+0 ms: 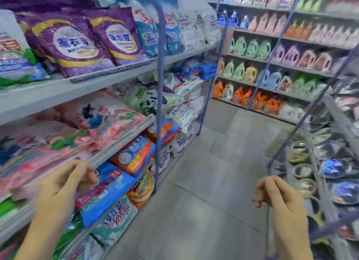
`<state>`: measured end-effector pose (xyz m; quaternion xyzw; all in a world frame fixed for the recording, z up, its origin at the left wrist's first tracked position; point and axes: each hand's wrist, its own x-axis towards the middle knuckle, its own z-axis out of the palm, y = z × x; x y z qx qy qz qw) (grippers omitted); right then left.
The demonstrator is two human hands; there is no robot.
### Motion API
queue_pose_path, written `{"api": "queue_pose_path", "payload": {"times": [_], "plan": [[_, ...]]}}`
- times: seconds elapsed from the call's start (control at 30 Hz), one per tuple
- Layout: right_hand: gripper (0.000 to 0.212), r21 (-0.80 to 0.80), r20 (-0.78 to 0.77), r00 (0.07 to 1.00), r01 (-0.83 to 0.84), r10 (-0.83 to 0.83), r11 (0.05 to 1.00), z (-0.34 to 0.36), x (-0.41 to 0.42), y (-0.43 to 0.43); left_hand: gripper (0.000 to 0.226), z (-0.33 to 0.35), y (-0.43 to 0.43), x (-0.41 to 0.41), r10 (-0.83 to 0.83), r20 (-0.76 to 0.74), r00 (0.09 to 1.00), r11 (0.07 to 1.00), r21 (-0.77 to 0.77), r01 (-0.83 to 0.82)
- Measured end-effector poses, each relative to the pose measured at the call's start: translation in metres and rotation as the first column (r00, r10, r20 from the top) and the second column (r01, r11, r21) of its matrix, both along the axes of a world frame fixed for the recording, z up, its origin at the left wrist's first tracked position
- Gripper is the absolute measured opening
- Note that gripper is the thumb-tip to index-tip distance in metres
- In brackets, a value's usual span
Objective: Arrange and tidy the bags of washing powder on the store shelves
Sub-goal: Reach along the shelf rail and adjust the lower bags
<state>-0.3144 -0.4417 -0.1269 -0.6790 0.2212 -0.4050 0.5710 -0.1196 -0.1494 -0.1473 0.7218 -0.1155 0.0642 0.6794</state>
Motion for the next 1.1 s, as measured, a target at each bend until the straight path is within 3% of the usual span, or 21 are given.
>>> {"api": "queue_pose_path", "payload": {"times": [0.2,0.5,0.57,0.67,0.8,0.97,1.1], "plan": [[0.063,0.074,0.037,0.995,0.092,-0.095,0.993,0.009,0.065,-0.094,0.031,0.008,-0.11,0.099,-0.139,0.048,0.989,0.99,0.014,0.139],[0.062,0.116,-0.002,0.984,0.179,-0.18,0.977,-0.003,0.146,-0.222,0.026,0.014,-0.269,0.191,-0.327,-0.009,0.945,0.945,-0.011,0.327],[0.062,0.124,-0.002,0.985,0.172,-0.173,0.977,-0.008,0.167,-0.26,0.043,0.013,-0.308,0.208,-0.356,-0.005,0.935,0.934,-0.018,0.356],[0.062,0.112,0.0,0.988,0.152,-0.153,0.982,-0.011,0.203,-0.324,0.065,0.008,-0.362,0.238,-0.297,-0.037,0.954,0.954,-0.047,0.295],[0.063,0.105,-0.034,0.996,0.088,-0.085,0.991,-0.002,0.255,-0.413,0.028,0.005,-0.43,0.276,-0.169,-0.075,0.983,0.983,-0.082,0.163],[0.062,0.13,-0.03,0.999,-0.031,0.035,0.991,-0.001,0.329,-0.506,0.045,0.003,-0.483,0.317,-0.002,-0.103,0.995,1.0,-0.024,-0.001],[0.063,0.156,-0.026,0.987,-0.153,0.159,0.976,-0.013,0.4,-0.551,0.042,0.001,-0.512,0.345,0.139,-0.135,0.981,0.988,-0.043,-0.146]]}}
